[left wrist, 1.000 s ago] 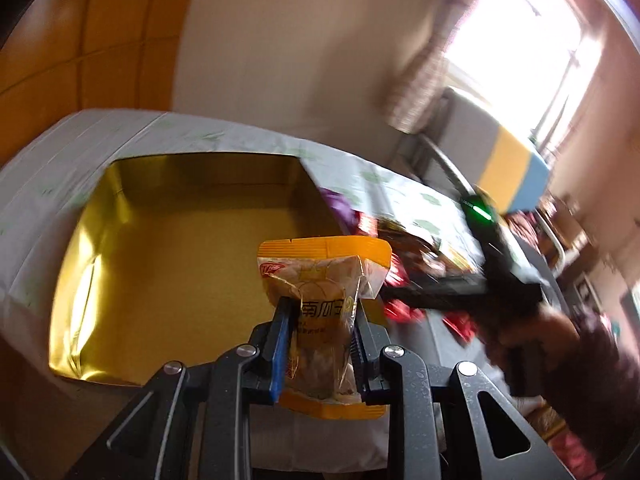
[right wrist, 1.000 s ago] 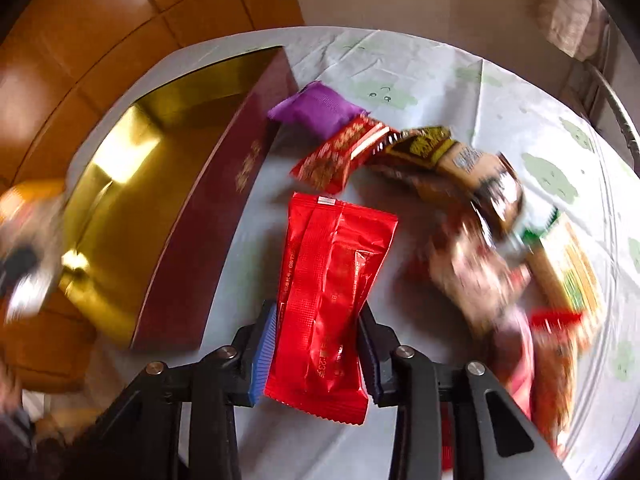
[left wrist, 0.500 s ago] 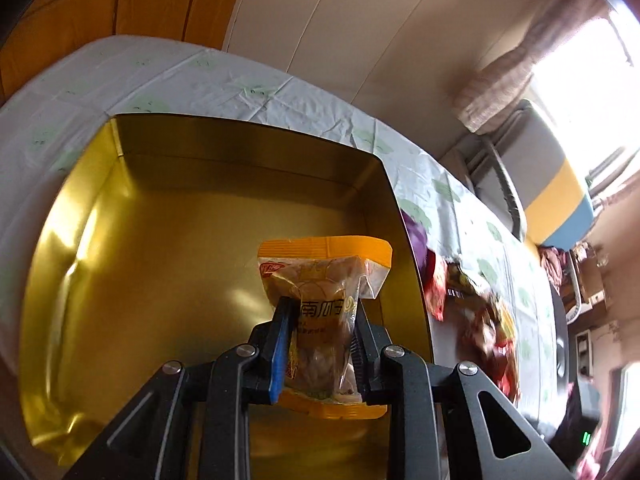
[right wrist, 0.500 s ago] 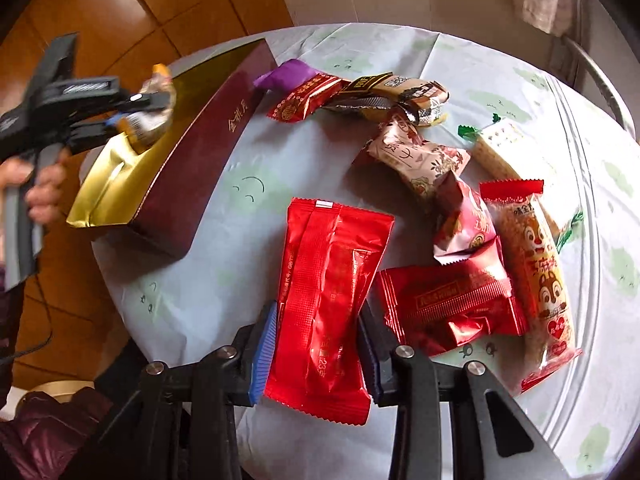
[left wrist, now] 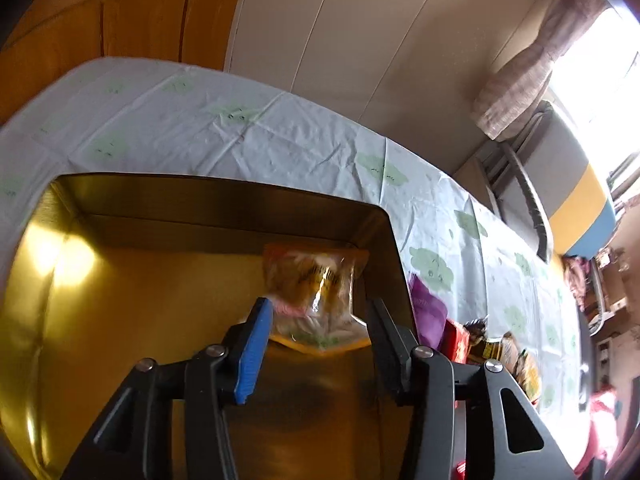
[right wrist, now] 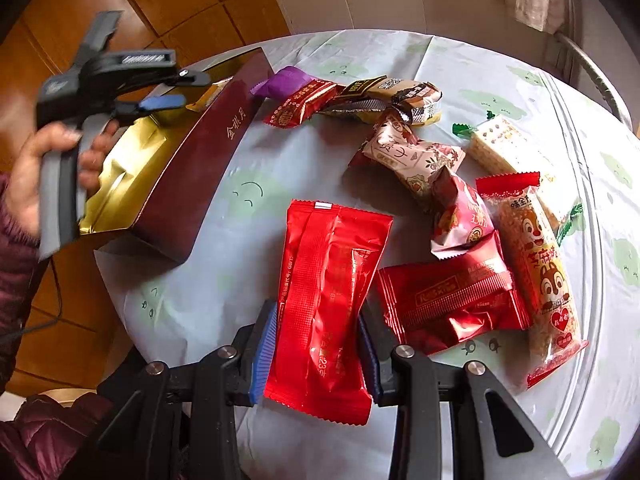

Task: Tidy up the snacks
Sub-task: 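Carry the orange-topped bag over the gold tray and open the left tool, then carry the red packet over the gold tray and open the right tool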

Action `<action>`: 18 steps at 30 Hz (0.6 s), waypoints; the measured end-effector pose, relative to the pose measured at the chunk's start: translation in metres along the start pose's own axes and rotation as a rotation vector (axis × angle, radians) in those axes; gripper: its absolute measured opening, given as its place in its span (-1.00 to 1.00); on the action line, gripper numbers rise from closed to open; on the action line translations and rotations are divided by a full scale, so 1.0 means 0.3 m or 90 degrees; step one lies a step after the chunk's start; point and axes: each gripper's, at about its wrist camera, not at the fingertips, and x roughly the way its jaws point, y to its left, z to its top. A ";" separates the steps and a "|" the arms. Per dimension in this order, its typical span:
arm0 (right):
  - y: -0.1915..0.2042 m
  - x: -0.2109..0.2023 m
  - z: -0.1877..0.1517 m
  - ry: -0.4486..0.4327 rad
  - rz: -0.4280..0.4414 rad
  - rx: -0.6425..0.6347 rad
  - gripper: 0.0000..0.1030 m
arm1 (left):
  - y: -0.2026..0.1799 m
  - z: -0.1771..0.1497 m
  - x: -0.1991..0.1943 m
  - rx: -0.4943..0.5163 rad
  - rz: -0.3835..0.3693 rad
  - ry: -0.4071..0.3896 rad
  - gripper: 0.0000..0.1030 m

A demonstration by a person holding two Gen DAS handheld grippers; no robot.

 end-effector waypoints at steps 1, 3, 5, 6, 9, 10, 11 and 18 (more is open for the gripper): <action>0.000 0.000 -0.002 -0.002 -0.001 0.000 -0.26 | 0.000 -0.016 -0.018 0.009 0.008 -0.007 -0.04; 0.009 0.003 -0.005 -0.005 -0.005 -0.001 -0.26 | 0.007 -0.058 -0.058 0.019 0.023 -0.023 -0.04; 0.017 0.005 -0.007 -0.008 -0.012 -0.001 -0.26 | 0.015 -0.104 -0.091 0.026 0.038 -0.032 -0.03; 0.022 0.004 -0.009 -0.009 -0.018 -0.002 -0.26 | 0.021 -0.128 -0.110 0.029 0.045 -0.037 -0.03; 0.033 0.004 -0.004 -0.009 -0.030 0.001 -0.27 | 0.037 -0.196 -0.158 0.033 0.051 -0.046 -0.02; 0.037 0.004 -0.001 -0.009 -0.035 0.002 -0.27 | 0.043 -0.219 -0.175 0.035 0.053 -0.050 0.01; 0.040 0.003 0.002 -0.010 -0.038 0.004 -0.27 | 0.050 -0.240 -0.190 0.036 0.058 -0.053 0.05; 0.130 -0.054 0.090 -0.050 -0.021 -0.017 -0.28 | 0.109 -0.343 -0.272 0.031 0.069 -0.064 0.07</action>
